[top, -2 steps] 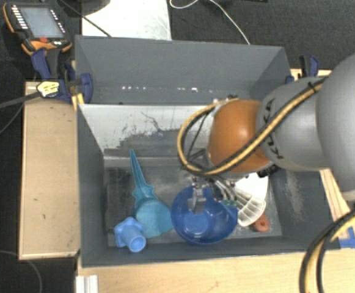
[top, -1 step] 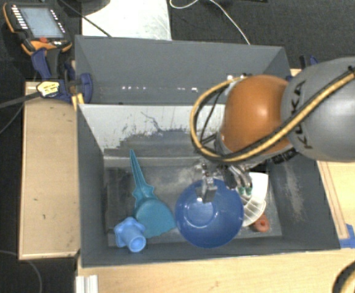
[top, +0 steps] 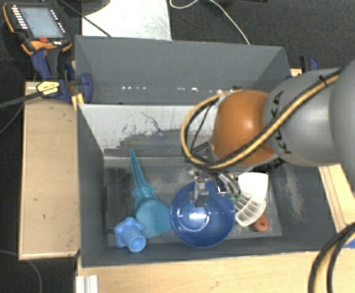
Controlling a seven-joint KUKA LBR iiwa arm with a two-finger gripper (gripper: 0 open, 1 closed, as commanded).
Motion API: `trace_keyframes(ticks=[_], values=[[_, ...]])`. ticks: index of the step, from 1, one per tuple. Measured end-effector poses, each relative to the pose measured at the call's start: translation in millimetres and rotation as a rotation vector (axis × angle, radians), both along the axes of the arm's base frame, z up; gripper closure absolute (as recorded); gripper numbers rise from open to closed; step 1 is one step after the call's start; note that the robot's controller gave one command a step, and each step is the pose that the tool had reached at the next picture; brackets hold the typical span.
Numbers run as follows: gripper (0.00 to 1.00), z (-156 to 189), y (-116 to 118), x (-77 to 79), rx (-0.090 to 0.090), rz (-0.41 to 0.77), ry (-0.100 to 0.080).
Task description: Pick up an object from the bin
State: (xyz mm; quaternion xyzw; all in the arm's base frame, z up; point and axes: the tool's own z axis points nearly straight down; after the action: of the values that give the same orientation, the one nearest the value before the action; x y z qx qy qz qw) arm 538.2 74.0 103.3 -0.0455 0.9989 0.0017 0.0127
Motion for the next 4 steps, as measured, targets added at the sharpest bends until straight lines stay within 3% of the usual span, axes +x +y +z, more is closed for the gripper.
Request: trace_keyframes(ticks=[1, 2, 3, 4], values=[[1.0, 47, -3, -5.5, -0.002, 0.014, 0.012], [1.0, -4, -7, 29.8, 0.002, -0.038, -0.006], [1.0, 65, -10, 13.5, 0.0, -0.049, 0.008], [1.0, 6, -7, 44.1, 0.004, -0.053, -0.01]])
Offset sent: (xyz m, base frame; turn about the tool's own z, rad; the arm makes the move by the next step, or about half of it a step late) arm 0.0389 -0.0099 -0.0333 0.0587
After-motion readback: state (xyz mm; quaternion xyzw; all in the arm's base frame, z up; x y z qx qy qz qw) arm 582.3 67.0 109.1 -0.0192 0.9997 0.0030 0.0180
